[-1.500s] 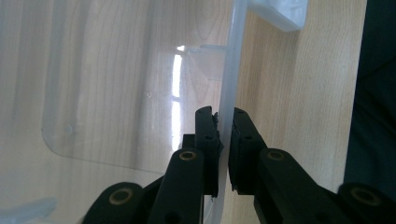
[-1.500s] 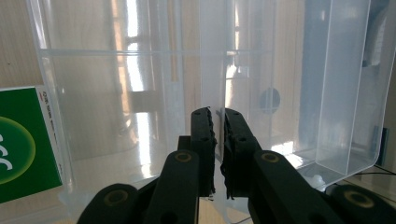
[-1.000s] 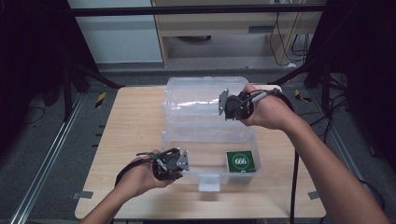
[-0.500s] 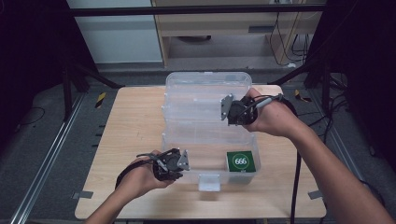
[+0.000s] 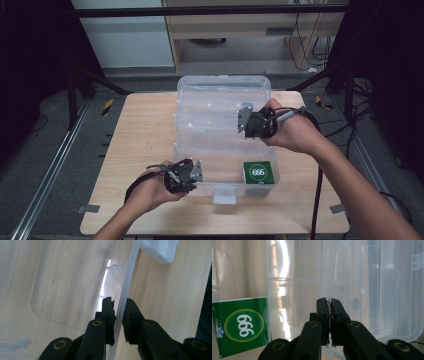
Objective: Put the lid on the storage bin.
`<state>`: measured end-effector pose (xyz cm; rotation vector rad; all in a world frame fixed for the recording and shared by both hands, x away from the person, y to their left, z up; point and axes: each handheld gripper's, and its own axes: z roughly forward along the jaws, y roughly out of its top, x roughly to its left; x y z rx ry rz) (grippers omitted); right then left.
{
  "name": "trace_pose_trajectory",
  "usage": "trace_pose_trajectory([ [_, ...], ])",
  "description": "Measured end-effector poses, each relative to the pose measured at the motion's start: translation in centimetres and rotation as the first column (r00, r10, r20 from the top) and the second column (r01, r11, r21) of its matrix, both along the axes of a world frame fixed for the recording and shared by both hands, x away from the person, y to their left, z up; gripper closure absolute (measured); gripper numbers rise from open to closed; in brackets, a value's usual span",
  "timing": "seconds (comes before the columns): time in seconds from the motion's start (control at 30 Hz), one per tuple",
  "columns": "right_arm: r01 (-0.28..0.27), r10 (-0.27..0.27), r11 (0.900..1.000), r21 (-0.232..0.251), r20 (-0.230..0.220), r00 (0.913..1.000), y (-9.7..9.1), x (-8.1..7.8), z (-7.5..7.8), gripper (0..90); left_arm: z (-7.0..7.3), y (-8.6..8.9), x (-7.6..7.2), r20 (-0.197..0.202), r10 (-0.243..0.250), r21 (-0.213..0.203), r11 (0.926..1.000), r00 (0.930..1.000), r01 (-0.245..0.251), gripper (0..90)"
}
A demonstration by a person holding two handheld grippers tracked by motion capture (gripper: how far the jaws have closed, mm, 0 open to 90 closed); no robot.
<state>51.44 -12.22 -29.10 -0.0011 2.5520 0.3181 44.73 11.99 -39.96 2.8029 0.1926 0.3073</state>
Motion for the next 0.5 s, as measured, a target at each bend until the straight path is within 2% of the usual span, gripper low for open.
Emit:
trace_pose_trajectory([
  [0.23, -0.005, 0.005, 1.0, -0.003, 0.021, 0.9998, 0.0, -1.6, -0.2, 86.8, 0.0, 0.0, 0.0, 0.003, 0.012, 0.005, 0.9999, 0.9999, -0.012, 79.2],
  [0.43, -0.021, 0.021, 0.9997, -0.01, 0.026, 0.9994, -0.1, -2.1, -0.1, 86.6, 0.0, 0.0, 0.0, 0.005, 0.015, 0.003, 0.9999, 0.9999, -0.015, 78.9],
  [0.5, -0.021, 0.021, 0.9998, 0.006, 0.028, 0.9994, -0.3, -2.2, -0.2, 86.6, 0.0, 0.1, 0.0, 0.005, 0.018, -0.001, 0.9998, 0.9998, -0.018, 78.7],
])
